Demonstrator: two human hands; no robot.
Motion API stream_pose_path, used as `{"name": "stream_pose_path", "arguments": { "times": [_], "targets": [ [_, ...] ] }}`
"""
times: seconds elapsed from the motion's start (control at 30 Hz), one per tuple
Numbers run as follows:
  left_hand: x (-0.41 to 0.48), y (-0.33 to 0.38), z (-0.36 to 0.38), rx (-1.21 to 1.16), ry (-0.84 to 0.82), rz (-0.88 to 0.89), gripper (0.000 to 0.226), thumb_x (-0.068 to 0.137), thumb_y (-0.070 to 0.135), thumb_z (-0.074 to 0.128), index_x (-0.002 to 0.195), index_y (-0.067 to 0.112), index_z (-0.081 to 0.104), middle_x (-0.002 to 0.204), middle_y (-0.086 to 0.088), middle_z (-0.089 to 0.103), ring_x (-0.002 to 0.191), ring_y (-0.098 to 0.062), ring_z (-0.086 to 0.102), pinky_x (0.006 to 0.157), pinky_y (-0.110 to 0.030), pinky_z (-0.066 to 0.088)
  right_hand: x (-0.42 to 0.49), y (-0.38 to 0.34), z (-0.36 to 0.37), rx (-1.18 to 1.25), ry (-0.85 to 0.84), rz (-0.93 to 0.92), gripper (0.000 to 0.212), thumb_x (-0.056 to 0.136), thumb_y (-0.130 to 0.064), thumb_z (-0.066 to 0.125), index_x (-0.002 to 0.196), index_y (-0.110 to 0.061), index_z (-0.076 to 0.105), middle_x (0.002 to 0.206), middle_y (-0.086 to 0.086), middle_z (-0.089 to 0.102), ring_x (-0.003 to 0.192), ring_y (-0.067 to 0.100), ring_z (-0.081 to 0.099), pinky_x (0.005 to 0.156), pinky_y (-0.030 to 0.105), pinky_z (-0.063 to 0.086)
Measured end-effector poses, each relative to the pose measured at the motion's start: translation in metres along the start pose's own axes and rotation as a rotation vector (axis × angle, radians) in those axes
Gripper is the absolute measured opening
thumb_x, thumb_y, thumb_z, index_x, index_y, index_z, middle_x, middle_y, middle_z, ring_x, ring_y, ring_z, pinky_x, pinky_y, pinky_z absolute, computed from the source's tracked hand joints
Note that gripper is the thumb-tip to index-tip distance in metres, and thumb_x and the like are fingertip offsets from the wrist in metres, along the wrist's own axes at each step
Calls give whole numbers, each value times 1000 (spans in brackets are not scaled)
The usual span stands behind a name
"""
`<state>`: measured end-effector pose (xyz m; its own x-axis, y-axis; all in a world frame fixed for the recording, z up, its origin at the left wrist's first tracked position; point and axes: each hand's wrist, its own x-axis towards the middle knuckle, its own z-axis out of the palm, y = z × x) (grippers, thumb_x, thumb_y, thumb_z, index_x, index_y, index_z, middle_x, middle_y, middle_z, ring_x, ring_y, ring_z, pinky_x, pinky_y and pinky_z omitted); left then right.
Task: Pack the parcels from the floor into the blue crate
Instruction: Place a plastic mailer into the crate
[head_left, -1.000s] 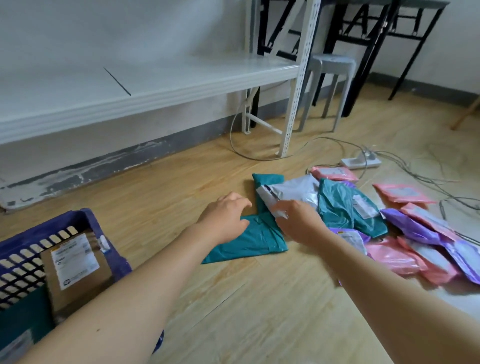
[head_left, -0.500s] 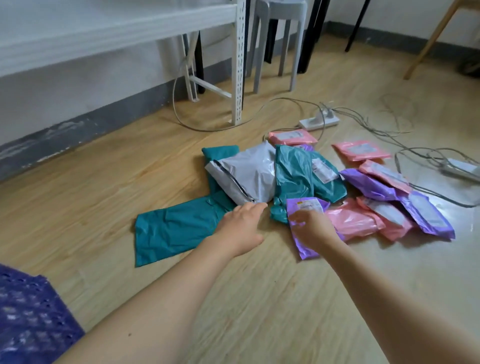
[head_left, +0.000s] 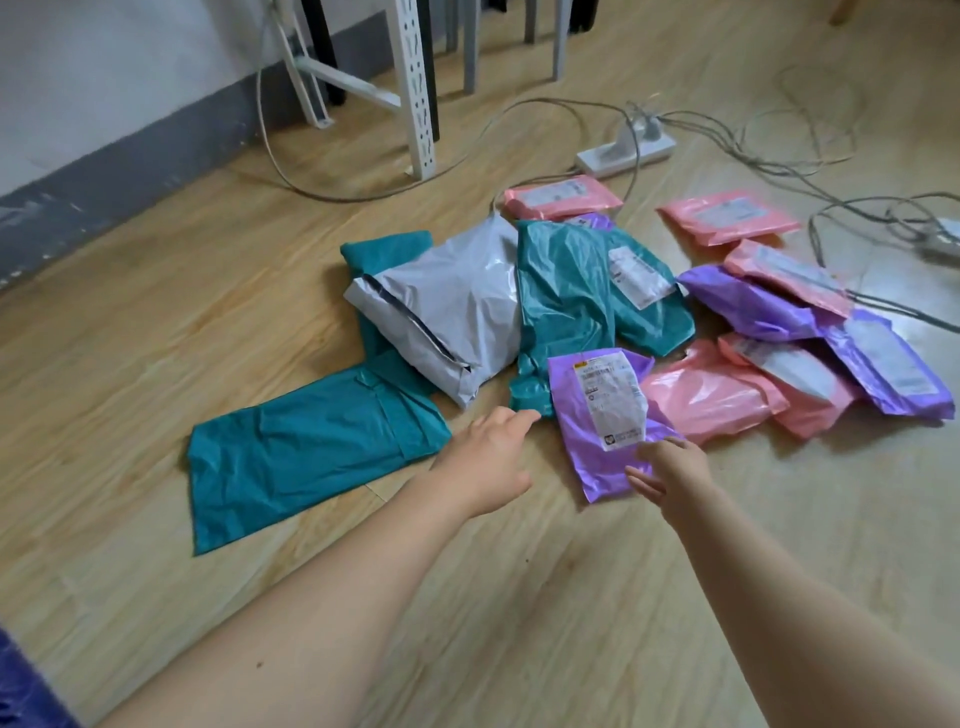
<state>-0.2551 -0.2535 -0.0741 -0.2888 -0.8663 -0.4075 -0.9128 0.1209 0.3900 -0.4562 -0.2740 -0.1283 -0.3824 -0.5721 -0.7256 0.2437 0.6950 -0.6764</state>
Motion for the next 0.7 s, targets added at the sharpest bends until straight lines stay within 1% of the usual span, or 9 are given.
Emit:
{"name": "stream_pose_path", "arguments": {
  "times": [0.1, 0.17, 0.23, 0.33, 0.4, 0.47, 0.53, 0.57, 0.7],
  "targets": [
    [8, -5, 5, -5, -10, -5, 68, 87, 28, 58, 146, 24, 24, 145, -2, 33, 135, -23, 34, 110, -37, 32, 12, 3, 3, 91, -23, 34, 33, 87, 3, 51, 118, -6, 57, 107, 11, 56, 66, 19, 57, 43, 15, 50],
    [12, -9, 8, -7, -13, -10, 67, 87, 29, 58, 146, 23, 25, 145, -3, 33, 135, -22, 34, 110, -36, 32, 17, 3, 7, 171, -52, 88, 21, 86, 1, 54, 104, -10, 59, 108, 6, 57, 69, 18, 59, 53, 17, 56],
    [14, -13, 10, -20, -13, -24, 66, 87, 28, 57, 146, 24, 26, 145, -1, 32, 135, -22, 33, 110, -36, 32, 23, 5, 9, 239, -46, 140, 25, 84, 0, 58, 108, -7, 57, 105, 9, 59, 70, 19, 60, 60, 22, 59],
    [16, -16, 11, -21, 0, -43, 64, 87, 27, 56, 145, 25, 28, 146, 0, 32, 136, -21, 31, 110, -36, 30, 27, 10, 12, 238, -8, 140, 38, 84, 0, 59, 122, 2, 54, 80, 10, 58, 62, 17, 61, 51, 18, 56],
    [15, -18, 10, -28, 19, -62, 63, 88, 29, 56, 145, 24, 29, 146, -1, 33, 136, -21, 31, 110, -36, 29, 24, 10, 16, 236, -6, 102, 31, 84, 0, 60, 114, 1, 56, 72, 9, 57, 44, 12, 63, 40, 15, 51],
    [12, -22, 10, -65, 38, -104, 61, 89, 32, 56, 144, 23, 30, 146, -3, 34, 135, -22, 33, 110, -38, 30, 17, 10, 19, 169, -24, 46, 18, 83, -1, 64, 99, -2, 58, 64, 9, 57, 31, 6, 56, 36, 13, 47],
    [9, -26, 10, -203, 80, -180, 62, 90, 36, 56, 144, 19, 31, 146, -6, 34, 135, -23, 35, 110, -37, 31, 8, 7, 25, 69, -65, -31, 12, 81, -1, 67, 87, -3, 57, 55, 9, 55, 27, 5, 50, 34, 12, 43],
    [8, -28, 10, -332, 110, -255, 66, 90, 39, 56, 145, 17, 29, 147, -8, 34, 134, -24, 36, 110, -36, 32, 1, 3, 29, 19, -107, -67, 14, 80, -1, 69, 88, -2, 57, 55, 11, 55, 27, 6, 49, 34, 12, 42],
    [-3, -38, 5, -1029, 272, -755, 87, 83, 53, 60, 147, 12, 19, 149, -7, 31, 132, -28, 37, 101, -39, 39, -31, -14, 48, -73, -321, -127, 43, 79, 3, 68, 116, -9, 51, 66, 11, 58, 31, 5, 48, 38, 15, 45]
  ]
}}
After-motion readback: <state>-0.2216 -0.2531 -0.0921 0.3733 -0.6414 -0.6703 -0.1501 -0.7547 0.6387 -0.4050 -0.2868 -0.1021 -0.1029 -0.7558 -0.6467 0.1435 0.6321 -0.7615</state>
